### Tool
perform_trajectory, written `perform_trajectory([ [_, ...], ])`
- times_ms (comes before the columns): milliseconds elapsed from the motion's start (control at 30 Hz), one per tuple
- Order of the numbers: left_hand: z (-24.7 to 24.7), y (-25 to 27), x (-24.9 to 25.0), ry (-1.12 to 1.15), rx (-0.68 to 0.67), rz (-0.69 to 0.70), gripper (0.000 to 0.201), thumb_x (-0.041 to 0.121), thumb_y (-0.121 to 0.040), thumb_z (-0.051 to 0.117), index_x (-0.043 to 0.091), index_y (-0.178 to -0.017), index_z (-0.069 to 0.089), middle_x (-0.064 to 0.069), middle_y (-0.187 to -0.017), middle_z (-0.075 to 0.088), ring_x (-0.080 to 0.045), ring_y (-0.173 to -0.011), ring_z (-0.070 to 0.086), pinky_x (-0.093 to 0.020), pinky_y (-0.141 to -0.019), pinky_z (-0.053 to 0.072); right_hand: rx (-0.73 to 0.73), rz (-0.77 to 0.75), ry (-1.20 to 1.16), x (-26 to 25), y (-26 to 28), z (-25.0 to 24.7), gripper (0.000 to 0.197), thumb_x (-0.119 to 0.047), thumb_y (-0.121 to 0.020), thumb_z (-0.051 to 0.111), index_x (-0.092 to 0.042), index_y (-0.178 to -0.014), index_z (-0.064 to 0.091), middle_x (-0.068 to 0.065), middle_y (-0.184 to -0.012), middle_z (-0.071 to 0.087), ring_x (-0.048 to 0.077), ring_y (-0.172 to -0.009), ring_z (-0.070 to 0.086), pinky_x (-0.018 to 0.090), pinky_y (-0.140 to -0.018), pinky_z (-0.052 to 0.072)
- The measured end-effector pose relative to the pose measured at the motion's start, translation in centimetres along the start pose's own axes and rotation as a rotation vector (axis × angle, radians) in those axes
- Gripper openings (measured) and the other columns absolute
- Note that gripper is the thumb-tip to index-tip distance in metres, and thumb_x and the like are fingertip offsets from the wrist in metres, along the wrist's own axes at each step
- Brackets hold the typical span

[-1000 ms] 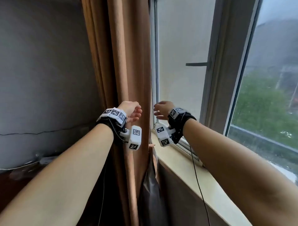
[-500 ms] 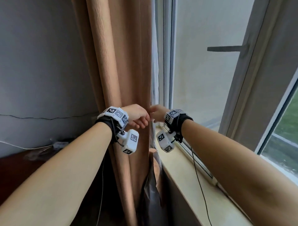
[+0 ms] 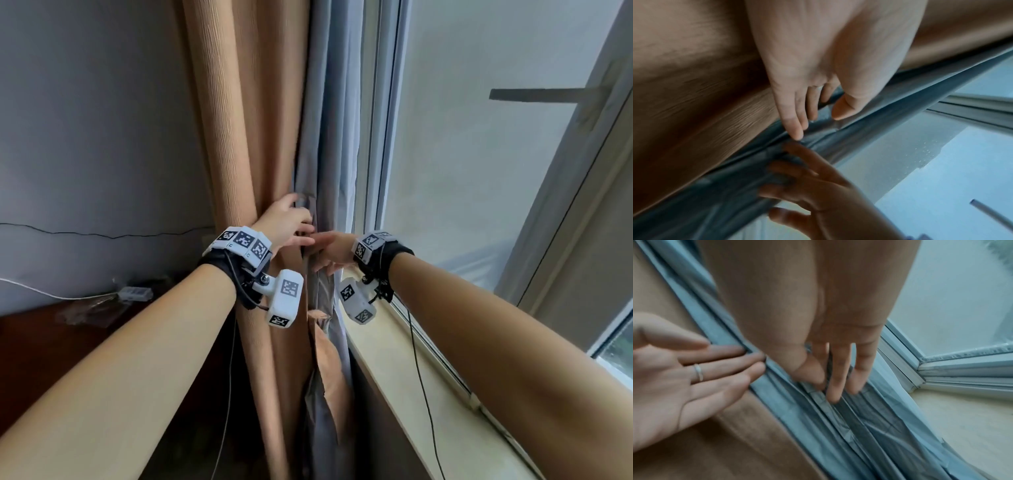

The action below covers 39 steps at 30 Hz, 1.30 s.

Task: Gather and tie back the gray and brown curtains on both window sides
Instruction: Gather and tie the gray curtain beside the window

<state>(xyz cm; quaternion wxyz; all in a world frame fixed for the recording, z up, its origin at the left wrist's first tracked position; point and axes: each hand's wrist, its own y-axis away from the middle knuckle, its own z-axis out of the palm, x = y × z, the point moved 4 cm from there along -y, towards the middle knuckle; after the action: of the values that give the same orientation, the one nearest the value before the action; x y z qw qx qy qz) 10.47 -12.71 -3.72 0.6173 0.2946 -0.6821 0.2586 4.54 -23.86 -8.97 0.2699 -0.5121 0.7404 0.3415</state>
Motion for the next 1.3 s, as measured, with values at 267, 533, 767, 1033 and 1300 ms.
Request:
perform_trajectory([
  [267,-6.8,-2.1,-2.2,-0.374,0.272,0.091,0.052,0.010,-0.088,0.056,0.011,-0.140,0.046,-0.003,-0.130,0.059,-0.023,-0.111,0.058,-0.044,-0.097,0.052,0.325,-0.079,0.126,-0.7,-2.0,-1.6,0.068,-0.023,-0.083,0.071,-0.017,-0.143,0.040,0.003,-0.133,0.056,0.021,-0.116,0.058,0.036,-0.100,0.050],
  [533,-10.5,-1.8,-3.3,-0.229,0.203,0.106,0.020,0.006,-0.097,0.044,0.014,-0.107,0.059,-0.007,-0.102,0.069,-0.016,-0.079,0.062,-0.026,-0.063,0.051,0.490,-0.110,0.155,-4.4,-4.8,0.7,0.088,-0.057,-0.071,0.078,-0.011,-0.138,0.043,0.005,-0.132,0.049,0.022,-0.118,0.052,0.031,-0.096,0.043],
  [767,-11.0,-1.9,-4.1,-0.734,0.281,0.123,0.117,0.042,-0.064,0.083,0.029,-0.153,0.008,-0.011,-0.156,0.022,-0.030,-0.140,0.031,-0.046,-0.115,0.029,0.446,-0.218,0.005,-7.4,-5.7,2.9,0.015,-0.015,-0.084,0.064,-0.009,-0.096,0.071,0.005,-0.088,0.070,0.022,-0.084,0.066,0.034,-0.076,0.054],
  [1033,-12.6,-2.1,-5.1,-1.011,0.463,0.096,0.026,0.034,-0.085,0.063,0.014,-0.101,0.060,-0.016,-0.112,0.064,-0.041,-0.101,0.061,-0.041,-0.079,0.050,0.599,-0.060,0.110,-5.4,-3.8,1.8,0.003,-0.018,-0.089,0.050,-0.017,-0.092,0.051,0.007,-0.089,0.058,0.030,-0.084,0.057,0.031,-0.072,0.043],
  [1300,-11.2,-2.9,-7.2,-0.214,0.095,-0.329,0.049,0.035,-0.104,0.032,0.002,-0.076,0.057,-0.012,-0.071,0.058,-0.018,-0.045,0.059,-0.017,-0.037,0.042,0.566,-0.026,-0.024,-3.9,-2.5,0.7,0.007,-0.017,-0.083,0.053,-0.014,-0.089,0.055,0.002,-0.077,0.059,0.024,-0.074,0.059,0.027,-0.064,0.043],
])
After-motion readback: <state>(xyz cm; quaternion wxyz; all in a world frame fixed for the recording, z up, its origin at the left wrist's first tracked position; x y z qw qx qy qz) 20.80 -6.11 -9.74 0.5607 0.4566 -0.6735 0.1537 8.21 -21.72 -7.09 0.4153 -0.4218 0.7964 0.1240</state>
